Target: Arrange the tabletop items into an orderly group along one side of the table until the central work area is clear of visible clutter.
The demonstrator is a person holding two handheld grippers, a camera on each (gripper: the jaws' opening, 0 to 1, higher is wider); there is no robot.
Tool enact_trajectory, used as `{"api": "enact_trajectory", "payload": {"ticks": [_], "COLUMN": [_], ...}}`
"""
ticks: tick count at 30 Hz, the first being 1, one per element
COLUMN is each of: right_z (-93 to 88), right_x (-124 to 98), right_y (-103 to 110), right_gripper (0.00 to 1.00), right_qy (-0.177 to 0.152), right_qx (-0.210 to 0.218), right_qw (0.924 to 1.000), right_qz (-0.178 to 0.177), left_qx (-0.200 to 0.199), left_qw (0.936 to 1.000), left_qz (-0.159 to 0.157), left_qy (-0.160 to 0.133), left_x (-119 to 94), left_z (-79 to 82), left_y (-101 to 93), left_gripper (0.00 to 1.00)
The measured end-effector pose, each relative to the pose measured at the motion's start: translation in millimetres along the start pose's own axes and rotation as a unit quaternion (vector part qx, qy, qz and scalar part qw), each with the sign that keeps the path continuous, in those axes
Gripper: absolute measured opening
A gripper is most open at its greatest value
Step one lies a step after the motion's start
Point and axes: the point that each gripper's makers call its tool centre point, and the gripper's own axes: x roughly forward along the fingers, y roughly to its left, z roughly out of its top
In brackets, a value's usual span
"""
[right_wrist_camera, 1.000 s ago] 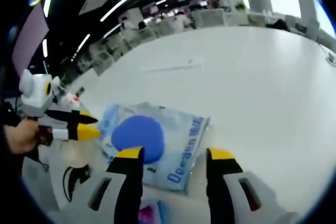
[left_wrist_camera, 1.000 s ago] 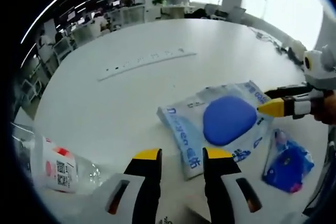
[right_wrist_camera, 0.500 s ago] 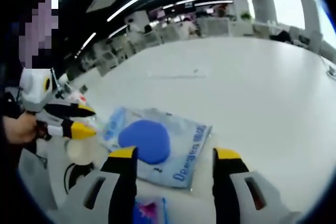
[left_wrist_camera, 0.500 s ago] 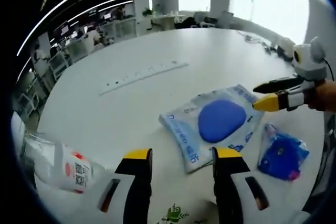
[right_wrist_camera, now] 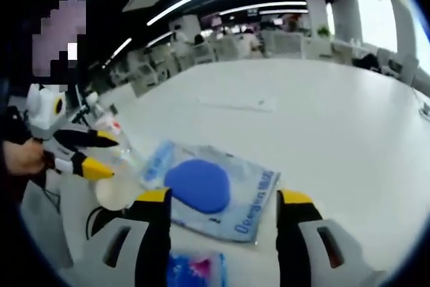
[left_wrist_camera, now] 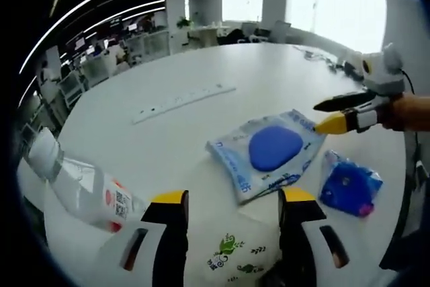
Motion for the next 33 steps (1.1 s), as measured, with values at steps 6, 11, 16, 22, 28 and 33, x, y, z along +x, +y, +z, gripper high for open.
{"api": "enact_trajectory", "payload": {"ticks": [6, 11, 16, 22, 28, 33], "right_z": [3.4, 9.4, 12.3, 13.8, 13.3, 9.5], "right_x": [-4, -7, -8, -5, 1, 7], "right_y": [5, 14, 30, 43, 59, 83], "right_gripper": [0.59, 0.58, 0.57, 0.55, 0.53, 0.48], "right_qy": [-0.004, -0.010, -0.014, -0.018, -0.016, -0.007], "right_qx": [0.003, 0.002, 0.002, 0.006, 0.004, 0.009], "right_qw": [1.0000, 0.9999, 0.9998, 0.9996, 0.9993, 0.9984], "right_qz": [0.001, 0.003, 0.015, 0.022, 0.033, 0.056], "left_qx": [-0.017, -0.013, -0.002, -0.025, -0.040, -0.045], "left_qw": [0.9998, 0.9999, 0.9998, 0.9990, 0.9980, 0.9968], "left_qz": [0.000, -0.005, -0.020, -0.037, -0.048, -0.066], "left_qy": [0.000, -0.007, -0.004, -0.005, -0.003, 0.000], "left_x": [-11, -23, -26, -31, -34, -33], "left_z": [-5.6, -6.5, -20.1, -35.4, -44.0, -49.3], "left_y": [7.7, 8.0, 4.4, 2.6, 6.1, 3.0], "left_gripper": [0.53, 0.53, 0.52, 0.52, 0.51, 0.52]}}
